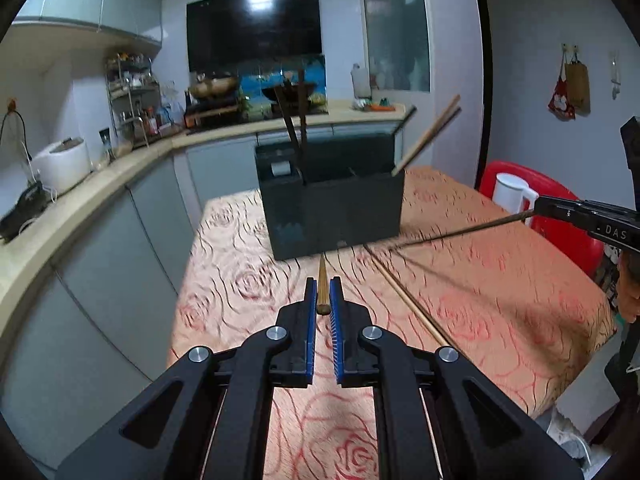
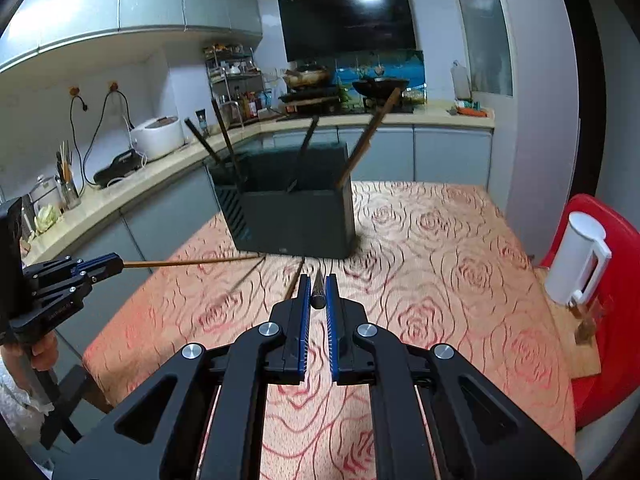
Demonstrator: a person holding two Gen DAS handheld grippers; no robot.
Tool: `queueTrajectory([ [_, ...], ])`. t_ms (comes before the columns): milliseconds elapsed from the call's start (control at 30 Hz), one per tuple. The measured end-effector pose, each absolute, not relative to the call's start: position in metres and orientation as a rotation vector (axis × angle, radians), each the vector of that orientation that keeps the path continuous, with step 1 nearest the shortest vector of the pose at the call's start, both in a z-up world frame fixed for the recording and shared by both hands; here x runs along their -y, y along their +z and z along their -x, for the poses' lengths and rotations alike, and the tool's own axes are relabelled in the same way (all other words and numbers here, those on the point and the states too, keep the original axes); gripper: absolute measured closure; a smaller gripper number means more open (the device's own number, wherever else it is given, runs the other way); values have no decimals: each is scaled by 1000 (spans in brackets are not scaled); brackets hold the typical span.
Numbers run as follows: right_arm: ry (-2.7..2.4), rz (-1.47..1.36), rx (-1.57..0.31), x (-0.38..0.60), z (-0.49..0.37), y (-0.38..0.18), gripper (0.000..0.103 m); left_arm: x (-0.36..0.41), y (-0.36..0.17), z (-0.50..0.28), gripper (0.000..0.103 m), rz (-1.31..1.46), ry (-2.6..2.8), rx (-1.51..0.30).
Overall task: Organize utensils
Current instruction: 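Lift both held chopsticks upright and carry them over the black holder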
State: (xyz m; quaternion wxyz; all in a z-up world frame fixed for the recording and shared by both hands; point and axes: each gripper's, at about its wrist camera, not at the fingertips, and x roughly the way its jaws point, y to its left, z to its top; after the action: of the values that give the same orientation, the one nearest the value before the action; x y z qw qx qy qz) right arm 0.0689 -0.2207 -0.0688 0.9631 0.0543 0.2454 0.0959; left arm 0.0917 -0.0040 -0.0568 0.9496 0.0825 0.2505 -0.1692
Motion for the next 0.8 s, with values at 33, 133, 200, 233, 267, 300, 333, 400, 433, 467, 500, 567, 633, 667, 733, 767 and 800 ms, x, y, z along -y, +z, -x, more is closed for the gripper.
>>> queueTrajectory([
  [33,196,-107,-487,220,-70,-64,95,3,-53,-93,97,-167,-344,-503],
  [133,204,-106,-459,221,-75,-52,95,2,-37,-99,97,-161,-347,-477],
  [200,208,-117,-452,223,-81,-44,95,2,-31,-102,97,-158,-351,-468],
  [233,212,-125,-450,224,-84,-41,95,2,-27,-105,97,-157,-356,-464],
  [267,219,-134,-447,226,-88,-37,95,3,-23,-108,97,-158,-360,-463],
  [300,224,-140,-445,227,-91,-34,95,5,-21,-109,97,-161,-363,-462],
  [333,229,-145,-444,228,-94,-30,95,6,-18,-113,97,-166,-368,-462],
  [400,241,-153,-447,231,-103,-23,95,11,-11,-121,97,-173,-376,-462],
  [433,246,-161,-452,233,-109,-20,95,13,-9,-124,97,-175,-381,-463],
  [467,250,-168,-456,233,-111,-17,95,14,-5,-128,97,-175,-386,-465],
  [500,254,-175,-460,235,-116,-14,95,16,-1,-133,97,-171,-397,-472],
  [567,255,-181,-464,237,-122,-8,95,16,6,-143,97,-157,-411,-485],
  [633,254,-178,-467,237,-128,0,95,17,13,-151,97,-144,-421,-492],
  [667,254,-175,-467,238,-131,3,95,17,17,-155,97,-139,-425,-494],
  [733,254,-169,-465,238,-135,11,95,18,27,-163,97,-133,-434,-492],
  [767,253,-165,-463,239,-136,17,95,19,30,-163,97,-132,-436,-490],
  [800,254,-164,-460,239,-138,22,95,20,36,-166,97,-130,-441,-487],
])
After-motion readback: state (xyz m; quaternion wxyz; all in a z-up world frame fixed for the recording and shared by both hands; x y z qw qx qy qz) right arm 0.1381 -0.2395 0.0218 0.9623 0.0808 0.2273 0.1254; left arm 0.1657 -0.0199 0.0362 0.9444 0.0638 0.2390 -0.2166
